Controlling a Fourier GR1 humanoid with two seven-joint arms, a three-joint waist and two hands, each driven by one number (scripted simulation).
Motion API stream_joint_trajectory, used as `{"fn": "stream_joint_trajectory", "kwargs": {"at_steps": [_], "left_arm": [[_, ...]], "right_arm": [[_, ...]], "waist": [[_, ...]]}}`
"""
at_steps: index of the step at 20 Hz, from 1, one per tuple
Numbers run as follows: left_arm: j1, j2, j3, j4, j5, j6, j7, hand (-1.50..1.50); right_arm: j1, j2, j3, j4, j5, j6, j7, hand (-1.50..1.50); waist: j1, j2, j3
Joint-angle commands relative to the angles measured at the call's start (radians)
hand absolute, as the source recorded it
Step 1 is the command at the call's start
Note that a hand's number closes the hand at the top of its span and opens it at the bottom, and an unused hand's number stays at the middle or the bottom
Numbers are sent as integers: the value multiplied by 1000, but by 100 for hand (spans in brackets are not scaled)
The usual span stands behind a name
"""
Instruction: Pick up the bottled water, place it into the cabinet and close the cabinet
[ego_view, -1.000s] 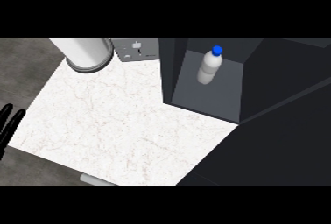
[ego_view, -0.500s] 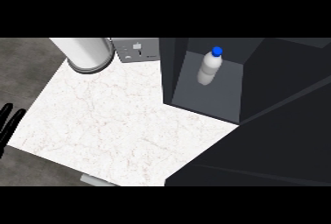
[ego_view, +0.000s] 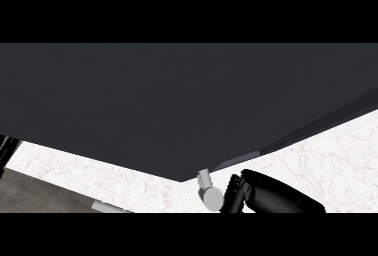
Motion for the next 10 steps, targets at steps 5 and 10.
{"fn": "stream_joint_trajectory", "kwargs": {"at_steps": [5, 10], "left_arm": [[6, -2, 14, 24, 10, -2, 1, -150], [3, -3, 27, 35, 16, -3, -3, -150]], "right_arm": [[-333, 203, -113, 311, 107, -237, 105, 150], [-540, 207, -217, 497, 116, -405, 98, 150]], "waist": [[-38, -18, 8], [-45, -15, 11]]}}
